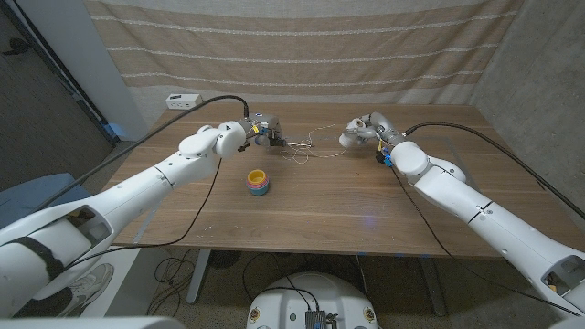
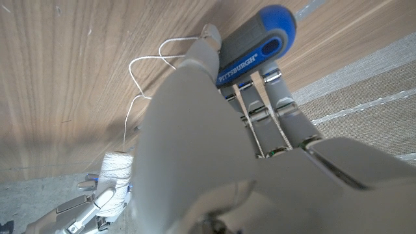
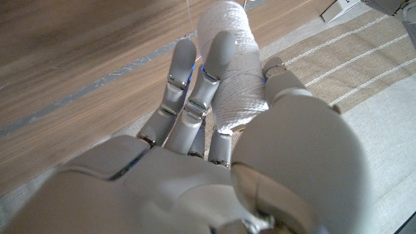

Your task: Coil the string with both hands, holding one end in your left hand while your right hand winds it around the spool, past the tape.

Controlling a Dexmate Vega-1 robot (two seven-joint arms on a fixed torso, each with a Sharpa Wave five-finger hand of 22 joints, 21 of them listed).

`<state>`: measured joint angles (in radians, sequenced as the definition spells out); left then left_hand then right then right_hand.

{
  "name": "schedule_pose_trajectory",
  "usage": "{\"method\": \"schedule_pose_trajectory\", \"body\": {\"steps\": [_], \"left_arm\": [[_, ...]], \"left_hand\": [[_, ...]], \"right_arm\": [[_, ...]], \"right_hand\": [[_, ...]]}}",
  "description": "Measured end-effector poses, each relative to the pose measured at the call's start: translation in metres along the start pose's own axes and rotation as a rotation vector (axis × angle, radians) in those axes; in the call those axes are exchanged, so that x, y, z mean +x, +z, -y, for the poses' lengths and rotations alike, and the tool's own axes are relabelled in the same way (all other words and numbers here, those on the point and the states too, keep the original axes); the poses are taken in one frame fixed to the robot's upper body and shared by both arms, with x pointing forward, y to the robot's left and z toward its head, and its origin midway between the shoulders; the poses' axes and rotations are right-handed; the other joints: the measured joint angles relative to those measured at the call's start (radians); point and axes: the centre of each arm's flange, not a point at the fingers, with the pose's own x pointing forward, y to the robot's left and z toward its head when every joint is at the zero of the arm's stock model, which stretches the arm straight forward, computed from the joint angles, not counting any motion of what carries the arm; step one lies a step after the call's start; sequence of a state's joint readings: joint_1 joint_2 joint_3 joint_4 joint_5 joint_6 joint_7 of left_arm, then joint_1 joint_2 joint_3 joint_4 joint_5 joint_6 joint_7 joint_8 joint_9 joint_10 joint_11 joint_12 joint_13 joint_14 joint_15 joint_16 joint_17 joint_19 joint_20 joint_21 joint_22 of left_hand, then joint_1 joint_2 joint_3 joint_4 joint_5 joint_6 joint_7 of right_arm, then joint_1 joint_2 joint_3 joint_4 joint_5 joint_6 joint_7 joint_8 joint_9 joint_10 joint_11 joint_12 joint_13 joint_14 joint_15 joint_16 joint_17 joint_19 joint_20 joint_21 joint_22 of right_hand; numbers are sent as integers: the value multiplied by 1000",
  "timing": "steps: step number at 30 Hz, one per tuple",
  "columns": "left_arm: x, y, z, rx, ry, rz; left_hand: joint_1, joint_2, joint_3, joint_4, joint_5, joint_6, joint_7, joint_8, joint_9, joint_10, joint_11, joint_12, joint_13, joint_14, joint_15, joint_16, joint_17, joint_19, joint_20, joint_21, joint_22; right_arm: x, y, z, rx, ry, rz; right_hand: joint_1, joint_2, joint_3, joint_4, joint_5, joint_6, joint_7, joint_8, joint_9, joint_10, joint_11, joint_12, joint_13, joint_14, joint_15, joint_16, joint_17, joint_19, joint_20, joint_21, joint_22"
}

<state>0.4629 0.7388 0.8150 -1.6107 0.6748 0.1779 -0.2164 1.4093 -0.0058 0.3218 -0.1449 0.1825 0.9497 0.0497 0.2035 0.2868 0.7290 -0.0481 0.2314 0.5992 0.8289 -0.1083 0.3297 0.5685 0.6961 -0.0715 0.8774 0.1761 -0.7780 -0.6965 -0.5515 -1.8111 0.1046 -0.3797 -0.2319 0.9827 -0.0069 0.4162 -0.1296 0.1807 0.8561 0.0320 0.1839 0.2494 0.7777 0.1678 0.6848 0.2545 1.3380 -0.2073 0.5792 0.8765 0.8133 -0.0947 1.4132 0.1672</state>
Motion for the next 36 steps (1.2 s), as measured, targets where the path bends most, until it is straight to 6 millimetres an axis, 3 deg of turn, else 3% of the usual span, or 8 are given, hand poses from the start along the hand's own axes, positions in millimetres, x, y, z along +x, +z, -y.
{"method": "schedule_pose_trajectory", "body": {"steps": [2,6,11,16,20,26,31,36], "left_arm": [[0,0,2,6,-7,-3],[0,1,8,36,-30,-18],[-2,5,8,77,-33,-26],[-3,7,6,122,-32,-43],[-4,9,6,143,-29,-48],[-8,10,5,160,-14,-55],[-12,7,2,152,7,-61],[-17,2,-1,121,32,-64]], "left_hand": [[-19,23,-18,20,1,-36,9,-16,0,-53,-3,-25,-17,-74,12,-53,-37,-39,5,11,10],[-54,89,-61,52,-5,-160,-65,-22,-16,-172,-24,-51,-67,-266,48,-145,-124,-169,17,-8,7],[-148,52,-97,71,-5,-260,-107,-29,-39,-263,-42,-51,-115,-385,62,-156,-189,-289,28,-48,0],[-200,27,-129,84,3,-346,-132,-30,-54,-310,-46,-51,-149,-437,64,-156,-225,-358,66,-80,0],[-244,15,-160,99,15,-441,-147,-38,-71,-357,-43,-51,-183,-484,66,-153,-260,-410,101,-111,-3],[-355,19,-213,147,25,-591,-169,-38,-92,-440,-26,-51,-238,-553,67,-152,-308,-458,121,-155,-4],[-478,33,-265,199,25,-735,-186,-38,-101,-528,-19,-51,-286,-619,69,-152,-341,-498,118,-203,-4],[-559,66,-285,241,25,-861,-207,-38,-106,-608,-14,-51,-323,-681,85,-152,-360,-536,111,-248,-4]], "right_arm": [[0,-1,-1,-10,4,-10],[-2,0,-3,-41,10,-30],[-3,0,-4,-86,19,-60],[-4,6,-5,-139,45,-86],[-5,8,-6,-176,62,-118],[-7,11,-6,-215,83,-154],[-9,14,-6,-230,91,-167],[-13,14,-6,-228,84,-158]], "right_hand": [[0,0,0,0,0,0,0,0,-3,0,0,0,0,-4,5,-9,-6,0,0,0,0],[-11,11,-11,11,-1,0,0,-4,-10,0,0,0,0,-29,29,-54,-59,0,0,-21,-2],[-18,18,-26,26,-3,0,0,-7,-26,0,0,-3,-1,-86,86,-195,-205,-13,13,-75,-4],[-59,50,-55,55,-10,-50,6,-7,-37,-5,-84,-90,54,-292,107,-316,-290,-80,62,-153,-4],[-140,26,-62,103,10,-154,-23,-6,-41,-107,-131,-186,54,-451,130,-364,-323,-195,140,-251,-4],[-241,-43,-179,115,51,-436,-74,-3,-49,-411,-145,-396,15,-821,210,-390,-356,-444,252,-471,-2],[-282,-84,-249,128,84,-609,-95,-7,-50,-576,-144,-483,5,-1047,255,-395,-398,-615,299,-624,-2],[-318,-63,-283,150,97,-700,-94,-6,-54,-661,-130,-496,1,-1177,276,-398,-427,-723,296,-725,-2]]}}
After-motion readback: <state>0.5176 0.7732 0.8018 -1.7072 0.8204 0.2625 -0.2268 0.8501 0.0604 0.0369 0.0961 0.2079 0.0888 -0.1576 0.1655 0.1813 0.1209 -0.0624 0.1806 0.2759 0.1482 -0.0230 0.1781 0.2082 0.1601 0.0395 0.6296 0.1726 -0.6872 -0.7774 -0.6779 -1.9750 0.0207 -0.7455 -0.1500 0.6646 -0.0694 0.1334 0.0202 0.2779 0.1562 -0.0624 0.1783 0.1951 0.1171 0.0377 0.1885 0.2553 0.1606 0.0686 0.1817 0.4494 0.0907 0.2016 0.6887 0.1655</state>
